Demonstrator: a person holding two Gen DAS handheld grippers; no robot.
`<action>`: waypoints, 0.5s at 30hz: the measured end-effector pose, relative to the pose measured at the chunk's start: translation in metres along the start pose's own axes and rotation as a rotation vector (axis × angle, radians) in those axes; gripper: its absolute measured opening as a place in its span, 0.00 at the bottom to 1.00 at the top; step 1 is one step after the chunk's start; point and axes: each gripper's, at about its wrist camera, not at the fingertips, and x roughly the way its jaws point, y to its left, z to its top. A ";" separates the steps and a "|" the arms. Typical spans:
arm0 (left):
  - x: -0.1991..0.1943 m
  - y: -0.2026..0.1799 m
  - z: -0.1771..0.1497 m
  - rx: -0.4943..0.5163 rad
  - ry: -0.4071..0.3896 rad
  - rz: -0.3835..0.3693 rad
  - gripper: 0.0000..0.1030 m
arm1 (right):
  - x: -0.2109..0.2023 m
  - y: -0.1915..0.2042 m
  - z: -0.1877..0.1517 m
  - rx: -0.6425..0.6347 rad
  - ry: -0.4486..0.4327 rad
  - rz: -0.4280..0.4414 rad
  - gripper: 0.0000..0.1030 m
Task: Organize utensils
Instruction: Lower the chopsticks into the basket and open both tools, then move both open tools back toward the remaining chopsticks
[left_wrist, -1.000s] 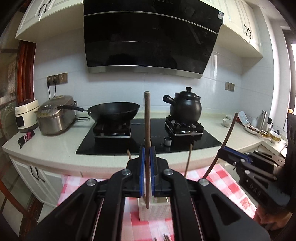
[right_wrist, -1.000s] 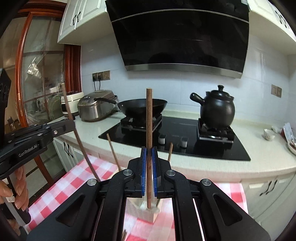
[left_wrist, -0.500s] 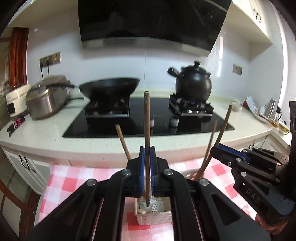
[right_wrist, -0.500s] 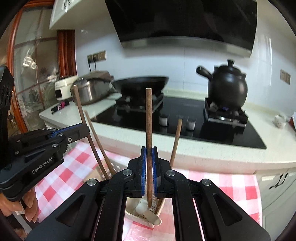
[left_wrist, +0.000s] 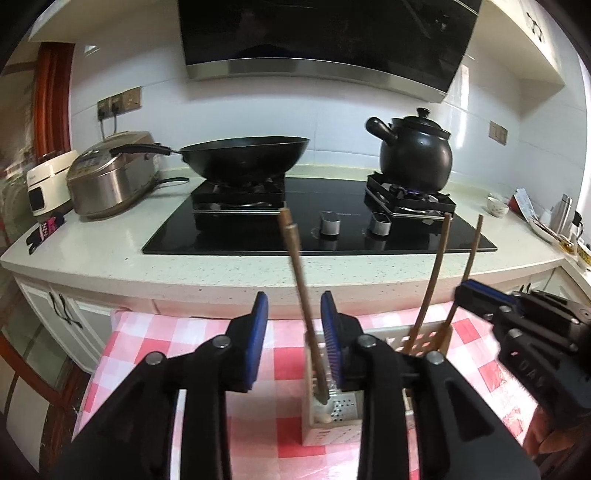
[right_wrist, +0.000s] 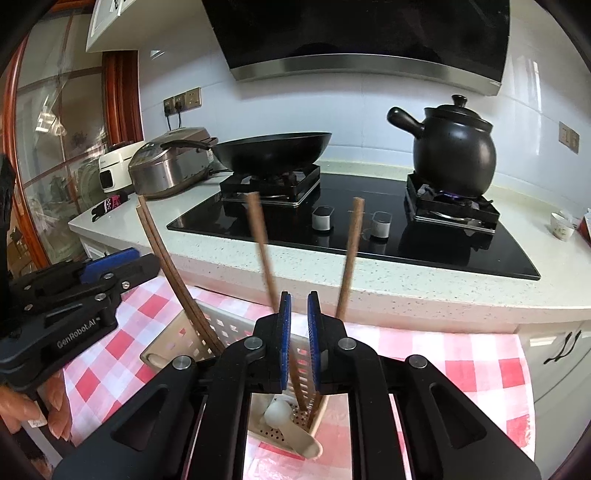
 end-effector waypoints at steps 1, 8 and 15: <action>-0.002 0.003 -0.002 -0.007 -0.003 0.006 0.33 | -0.003 -0.001 0.000 0.002 -0.002 -0.003 0.11; -0.036 0.015 -0.026 -0.025 -0.042 0.057 0.62 | -0.034 -0.010 -0.019 0.036 -0.007 -0.014 0.21; -0.071 0.014 -0.071 -0.038 -0.047 0.081 0.70 | -0.062 -0.007 -0.067 0.092 0.011 0.000 0.21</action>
